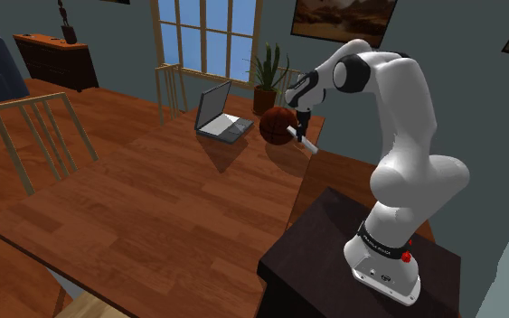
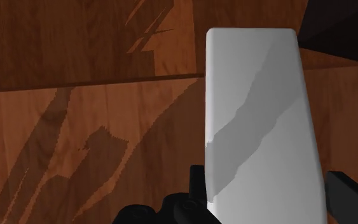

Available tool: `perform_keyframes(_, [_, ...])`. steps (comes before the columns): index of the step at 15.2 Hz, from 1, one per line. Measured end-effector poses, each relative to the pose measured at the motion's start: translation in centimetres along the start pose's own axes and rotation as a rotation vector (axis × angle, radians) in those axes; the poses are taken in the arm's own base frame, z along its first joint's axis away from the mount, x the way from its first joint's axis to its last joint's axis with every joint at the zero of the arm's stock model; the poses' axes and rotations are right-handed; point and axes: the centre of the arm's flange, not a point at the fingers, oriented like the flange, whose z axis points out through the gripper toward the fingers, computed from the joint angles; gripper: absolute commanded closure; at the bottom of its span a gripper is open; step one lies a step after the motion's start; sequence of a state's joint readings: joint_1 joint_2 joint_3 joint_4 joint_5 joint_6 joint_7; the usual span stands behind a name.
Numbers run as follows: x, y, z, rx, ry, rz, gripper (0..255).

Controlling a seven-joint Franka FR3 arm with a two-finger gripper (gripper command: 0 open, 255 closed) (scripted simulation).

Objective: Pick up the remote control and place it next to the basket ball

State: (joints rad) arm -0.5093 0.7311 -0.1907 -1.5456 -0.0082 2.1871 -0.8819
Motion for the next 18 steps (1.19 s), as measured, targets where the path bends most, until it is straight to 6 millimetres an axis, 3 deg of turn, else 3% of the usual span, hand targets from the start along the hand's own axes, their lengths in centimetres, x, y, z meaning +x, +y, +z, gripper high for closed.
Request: perform_keyframes(18, [1.6,-0.4,9.1,-0.002,0.001,0.000,255])
